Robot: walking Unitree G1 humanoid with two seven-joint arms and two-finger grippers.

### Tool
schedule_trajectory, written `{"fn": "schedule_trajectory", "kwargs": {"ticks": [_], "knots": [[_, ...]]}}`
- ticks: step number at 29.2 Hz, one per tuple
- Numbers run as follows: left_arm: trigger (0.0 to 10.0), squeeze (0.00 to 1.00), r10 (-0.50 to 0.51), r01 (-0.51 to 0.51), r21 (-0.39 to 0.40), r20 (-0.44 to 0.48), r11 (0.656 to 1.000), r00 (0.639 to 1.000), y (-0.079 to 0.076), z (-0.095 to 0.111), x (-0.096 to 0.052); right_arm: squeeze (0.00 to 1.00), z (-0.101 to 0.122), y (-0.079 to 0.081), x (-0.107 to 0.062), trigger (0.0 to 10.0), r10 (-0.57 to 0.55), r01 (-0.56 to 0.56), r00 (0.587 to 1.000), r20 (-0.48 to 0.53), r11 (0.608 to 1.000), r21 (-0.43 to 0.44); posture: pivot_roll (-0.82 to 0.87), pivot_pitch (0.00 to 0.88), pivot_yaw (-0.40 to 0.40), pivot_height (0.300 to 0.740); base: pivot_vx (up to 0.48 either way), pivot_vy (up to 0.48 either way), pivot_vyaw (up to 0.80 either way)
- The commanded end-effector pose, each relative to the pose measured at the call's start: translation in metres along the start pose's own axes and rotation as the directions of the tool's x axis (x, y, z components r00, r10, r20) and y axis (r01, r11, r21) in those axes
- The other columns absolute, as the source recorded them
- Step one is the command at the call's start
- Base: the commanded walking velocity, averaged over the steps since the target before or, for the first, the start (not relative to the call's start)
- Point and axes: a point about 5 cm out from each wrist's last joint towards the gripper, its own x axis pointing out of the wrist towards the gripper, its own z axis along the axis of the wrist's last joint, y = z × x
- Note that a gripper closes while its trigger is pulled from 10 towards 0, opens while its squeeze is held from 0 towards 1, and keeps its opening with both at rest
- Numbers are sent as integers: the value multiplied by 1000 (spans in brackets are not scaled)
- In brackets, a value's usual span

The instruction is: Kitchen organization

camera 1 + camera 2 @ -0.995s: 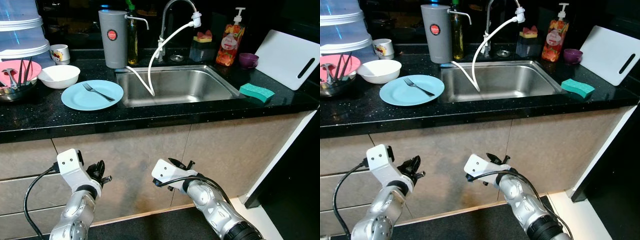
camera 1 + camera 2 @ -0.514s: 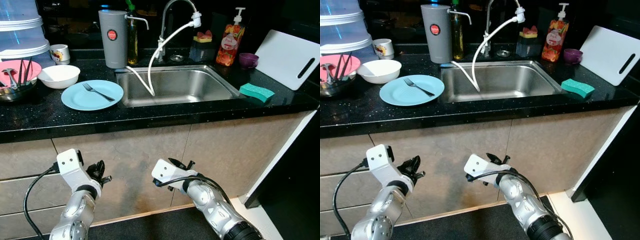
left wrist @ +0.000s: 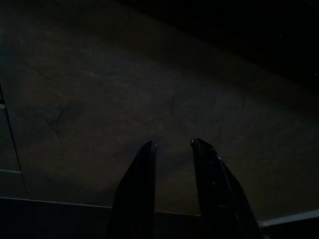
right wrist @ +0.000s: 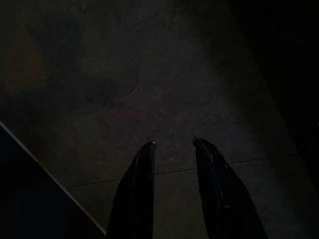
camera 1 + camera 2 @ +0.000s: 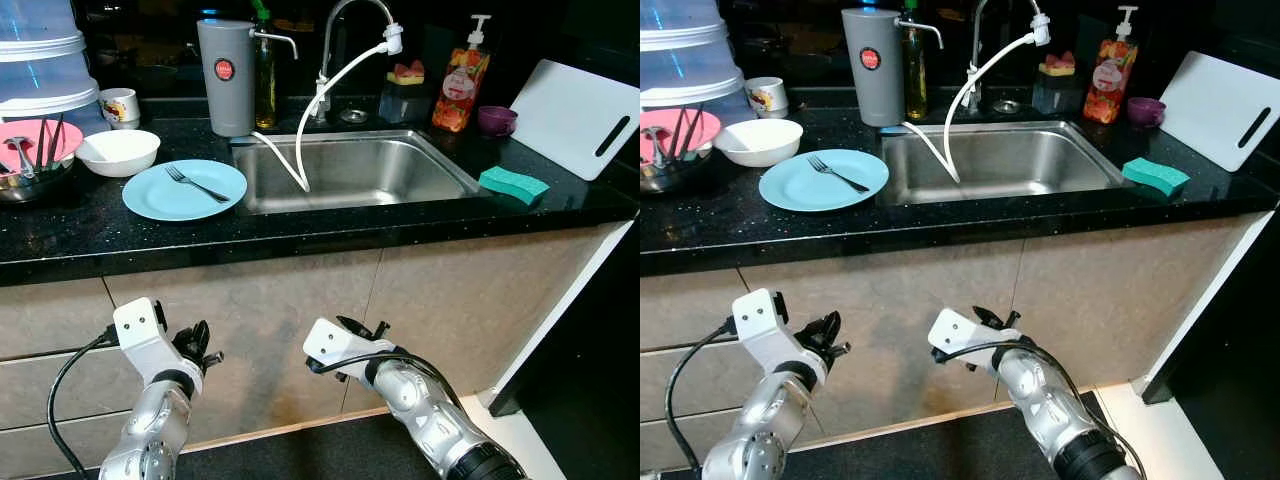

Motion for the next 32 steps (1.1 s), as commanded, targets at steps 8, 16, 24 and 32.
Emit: {"fn": "schedule_trajectory", "kwargs": {"ticks": [8, 16, 24, 32], "knots": [[10000, 0, 2, -2, -3, -15, 1000, 1000, -1, -2, 0, 0, -2, -1, -1, 10000, -1, 1, 1000, -9, 1000, 9, -136, 24, -21, 740, 0, 0, 0], [10000, 0, 2, -2, -1, -15, 1000, 1000, -1, -2, 0, 0, -2, -1, -1, 10000, -1, 1, 1000, -9, 1000, 9, -136, 18, -21, 740, 0, 0, 0], [10000, 0, -3, 3, 1, -19, 1000, 1000, -1, -3, -1, 0, -2, 0, -2, 10000, -1, 1, 1000, -9, 1000, 9, -139, 12, -21, 740, 0, 0, 0], [10000, 0, -4, 4, 4, -21, 1000, 1000, 0, -4, -1, 0, -3, 2, -1, 10000, 0, 0, 1000, -11, 1000, 8, -136, 4, -26, 740, 0, 0, 0]]}}
